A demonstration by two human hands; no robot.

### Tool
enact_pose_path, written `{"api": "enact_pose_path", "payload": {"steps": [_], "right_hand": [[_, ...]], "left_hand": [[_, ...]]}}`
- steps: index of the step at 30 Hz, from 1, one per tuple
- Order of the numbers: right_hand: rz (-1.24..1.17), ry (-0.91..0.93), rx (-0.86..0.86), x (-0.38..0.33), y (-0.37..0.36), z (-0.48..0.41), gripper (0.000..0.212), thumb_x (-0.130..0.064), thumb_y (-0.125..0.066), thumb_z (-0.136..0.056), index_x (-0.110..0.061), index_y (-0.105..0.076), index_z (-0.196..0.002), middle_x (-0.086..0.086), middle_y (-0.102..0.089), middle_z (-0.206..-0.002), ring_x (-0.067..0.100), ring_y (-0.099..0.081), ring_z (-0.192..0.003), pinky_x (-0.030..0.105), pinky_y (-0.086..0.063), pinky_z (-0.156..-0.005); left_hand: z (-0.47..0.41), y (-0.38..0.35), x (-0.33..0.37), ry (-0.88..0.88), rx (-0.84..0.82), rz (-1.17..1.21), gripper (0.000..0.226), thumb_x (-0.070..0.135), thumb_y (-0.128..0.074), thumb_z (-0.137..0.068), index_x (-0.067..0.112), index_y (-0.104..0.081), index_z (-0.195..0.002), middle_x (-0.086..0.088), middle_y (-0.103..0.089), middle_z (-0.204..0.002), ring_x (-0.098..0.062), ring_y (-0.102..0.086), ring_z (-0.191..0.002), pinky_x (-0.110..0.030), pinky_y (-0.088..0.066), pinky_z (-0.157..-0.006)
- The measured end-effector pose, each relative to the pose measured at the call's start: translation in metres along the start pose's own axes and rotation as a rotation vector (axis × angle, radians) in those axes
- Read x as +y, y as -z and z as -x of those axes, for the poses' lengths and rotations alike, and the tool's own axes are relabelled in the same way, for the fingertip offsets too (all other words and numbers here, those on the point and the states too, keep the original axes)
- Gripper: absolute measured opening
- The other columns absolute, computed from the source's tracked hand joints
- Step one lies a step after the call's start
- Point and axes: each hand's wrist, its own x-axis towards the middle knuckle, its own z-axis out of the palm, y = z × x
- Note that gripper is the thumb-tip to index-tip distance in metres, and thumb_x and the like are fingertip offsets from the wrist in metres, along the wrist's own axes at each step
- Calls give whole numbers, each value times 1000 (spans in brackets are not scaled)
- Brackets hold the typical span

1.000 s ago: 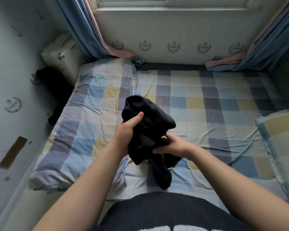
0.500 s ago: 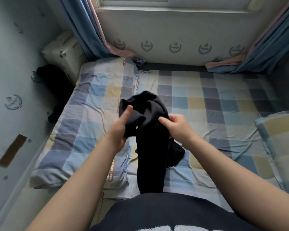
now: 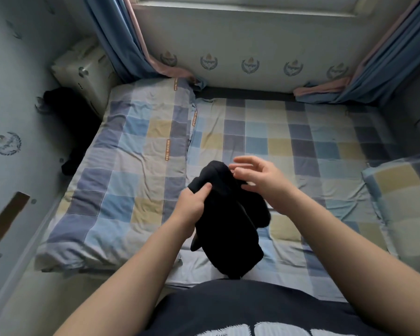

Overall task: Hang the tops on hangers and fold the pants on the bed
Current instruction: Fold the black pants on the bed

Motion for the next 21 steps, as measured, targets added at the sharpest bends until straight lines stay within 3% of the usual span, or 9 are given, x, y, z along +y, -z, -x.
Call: {"api": "enact_pose_path", "payload": {"steps": [3, 5, 7, 10, 12, 14, 17, 19, 21], "right_hand": [[141, -60, -151, 39, 1, 17, 61, -31, -78, -86, -27, -49, -139, -6, -59, -136, 2, -60, -119, 24, -48, -100], [264, -88, -192, 67, -4, 26, 90, -48, -85, -71, -33, -38, -146, -10, -53, -139, 2, -54, -125, 28, -45, -106], [399, -121, -145, 92, -12, 27, 100, -60, -83, -59, -39, -35, -145, -12, -52, -140, 8, -51, -129, 36, -43, -108], [463, -124, -49, 112, -18, 19, 47, -66, -70, -66, -64, -48, -107, -34, -64, -106, -8, -60, -102, 26, -49, -85], [465, -94, 33, 117, -18, 8, 7, -55, -63, -82, -58, -59, -87, -35, -66, -83, -3, -63, -84, 26, -47, -74], [454, -66, 65, 113, -13, -1, 15, -39, -62, -92, -43, -63, -78, -27, -64, -67, 5, -60, -72, 33, -45, -71], [339, -24, 105, 99, -2, -11, 16, -27, -63, -96, -18, -68, -85, -12, -64, -73, 9, -56, -72, 36, -45, -71], [240, -1, 138, 83, 3, -14, 23, -23, -62, -98, -14, -67, -78, -11, -61, -69, 7, -54, -68, 32, -42, -66], [151, 2, 151, 66, 2, -18, 25, -24, -60, -100, -13, -69, -79, -7, -64, -72, 8, -56, -69, 32, -45, -66]], "left_hand": [[0, -4, 13, 67, 35, 182, 29, 29, -62, -100, 7, -68, -118, -15, -75, -111, -31, -72, -105, -45, -57, -93], [1, -9, 21, 91, 17, 244, 29, 30, -59, -101, 7, -67, -118, -15, -75, -110, -30, -73, -101, -40, -61, -82], [2, -14, 30, 135, -9, 319, 28, 31, -58, -102, 8, -67, -117, -14, -76, -108, -28, -75, -98, -35, -61, -72], [2, -17, 44, 212, -36, 423, 35, 33, -57, -102, 4, -64, -120, -19, -74, -112, -32, -73, -101, -37, -62, -73], [-1, -16, 50, 217, -55, 449, 39, 34, -56, -102, 2, -62, -124, -22, -72, -115, -35, -72, -103, -41, -61, -78], [-5, -12, 53, 175, -64, 468, 43, 35, -54, -103, 2, -61, -129, -19, -71, -120, -33, -71, -108, -40, -61, -81], [-11, 3, 50, 92, -105, 452, 46, 41, -49, -104, 8, -59, -135, -10, -70, -126, -26, -68, -116, -40, -55, -95], [-12, 10, 44, 47, -109, 305, 42, 44, -51, -102, 18, -60, -133, 0, -71, -125, -20, -66, -119, -42, -48, -103], [-9, 7, 36, 39, -134, 104, 40, 46, -56, -98, 24, -60, -132, 8, -72, -122, -17, -65, -119, -38, -48, -97]]}}
